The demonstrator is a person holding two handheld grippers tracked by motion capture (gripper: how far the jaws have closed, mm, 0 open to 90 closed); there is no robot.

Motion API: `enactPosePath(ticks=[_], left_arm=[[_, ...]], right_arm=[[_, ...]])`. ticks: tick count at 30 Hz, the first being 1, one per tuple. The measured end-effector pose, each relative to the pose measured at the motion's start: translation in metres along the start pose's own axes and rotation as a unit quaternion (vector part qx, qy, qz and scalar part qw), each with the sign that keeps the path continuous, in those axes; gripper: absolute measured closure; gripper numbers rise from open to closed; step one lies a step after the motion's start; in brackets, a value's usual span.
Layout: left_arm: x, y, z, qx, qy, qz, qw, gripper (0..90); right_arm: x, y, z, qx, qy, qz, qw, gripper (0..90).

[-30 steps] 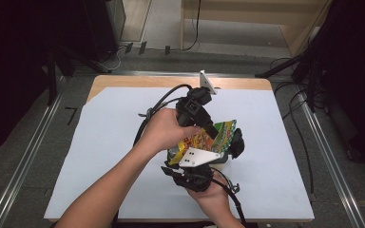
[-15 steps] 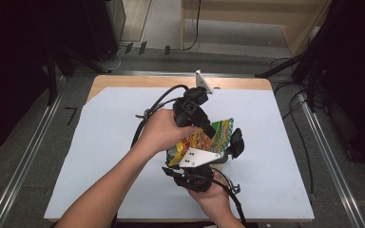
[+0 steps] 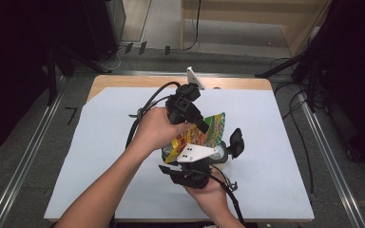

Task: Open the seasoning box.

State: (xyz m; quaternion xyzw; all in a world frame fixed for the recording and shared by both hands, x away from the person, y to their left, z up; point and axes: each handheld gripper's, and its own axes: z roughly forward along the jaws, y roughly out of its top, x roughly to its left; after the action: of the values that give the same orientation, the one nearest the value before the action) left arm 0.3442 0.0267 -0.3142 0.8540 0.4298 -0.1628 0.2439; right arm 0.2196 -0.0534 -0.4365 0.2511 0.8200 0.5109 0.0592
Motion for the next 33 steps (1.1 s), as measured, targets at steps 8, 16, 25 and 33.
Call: enactPosePath(ticks=[8, 16, 25, 33], left_arm=[[-0.0047, -0.0006, 0.0017, -0.003, 0.008, 0.006, 0.9999, 83.2], [-0.0037, -0.0006, 0.0018, 0.000, 0.010, 0.030, 0.9995, 83.8], [-0.0055, -0.0006, 0.0027, -0.001, 0.012, 0.025, 0.9996, 84.0], [-0.0051, 0.0007, 0.0037, -0.001, 0.004, 0.015, 0.9999, 82.5]], right_arm=[[0.0002, 0.0016, -0.0029, -0.001, 0.000, 0.012, 0.9999, 72.0], [-0.0002, 0.0023, -0.0039, -0.002, -0.002, 0.007, 1.0000, 73.3], [-0.0004, 0.0021, -0.0048, -0.003, -0.004, 0.006, 1.0000, 74.4], [-0.0008, 0.0011, -0.0058, -0.010, -0.004, 0.008, 0.9999, 74.8]])
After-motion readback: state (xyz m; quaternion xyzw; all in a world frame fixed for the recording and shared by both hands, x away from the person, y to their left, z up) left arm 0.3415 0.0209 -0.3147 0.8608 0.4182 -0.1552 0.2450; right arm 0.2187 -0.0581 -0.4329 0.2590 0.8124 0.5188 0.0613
